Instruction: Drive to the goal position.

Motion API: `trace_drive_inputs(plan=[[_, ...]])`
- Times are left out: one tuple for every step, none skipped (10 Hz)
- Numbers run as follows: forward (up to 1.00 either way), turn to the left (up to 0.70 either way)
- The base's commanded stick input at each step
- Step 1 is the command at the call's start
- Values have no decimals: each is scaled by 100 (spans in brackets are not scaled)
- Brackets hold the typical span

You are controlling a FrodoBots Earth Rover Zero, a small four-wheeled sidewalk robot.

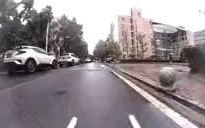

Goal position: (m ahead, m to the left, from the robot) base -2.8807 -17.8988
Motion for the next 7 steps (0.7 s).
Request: trace_drive_inputs(plan=[[45, 0], [45, 0], [45, 0], [45, 0], [45, 0], [45, 0], [45, 0]])
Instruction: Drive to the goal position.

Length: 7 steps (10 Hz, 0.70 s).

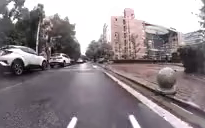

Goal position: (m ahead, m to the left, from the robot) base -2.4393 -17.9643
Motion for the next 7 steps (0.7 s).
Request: trace_drive_inputs(plan=[[45, 0], [45, 0], [45, 0], [45, 0], [45, 0], [45, 0], [45, 0]])
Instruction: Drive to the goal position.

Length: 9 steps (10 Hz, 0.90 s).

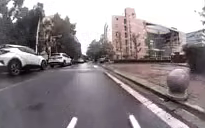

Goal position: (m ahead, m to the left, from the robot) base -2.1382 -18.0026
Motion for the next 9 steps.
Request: trace_drive_inputs(plan=[[45, 0], [45, 0], [45, 0], [45, 0], [45, 0], [45, 0], [45, -22], [45, -27], [45, -27]])
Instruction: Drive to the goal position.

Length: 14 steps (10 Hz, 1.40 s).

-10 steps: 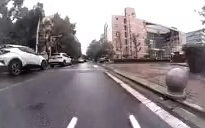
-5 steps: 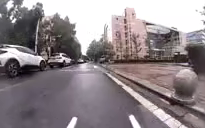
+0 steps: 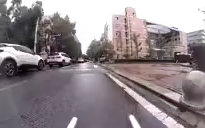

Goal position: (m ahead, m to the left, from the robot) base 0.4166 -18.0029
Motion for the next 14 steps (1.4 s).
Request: trace_drive_inputs(plan=[[45, -27], [45, -27], [45, -27], [45, -27], [45, -27], [45, -27], [45, -26], [45, 0], [45, 0], [45, 0], [45, -6], [45, -16], [45, -26], [45, -27]])
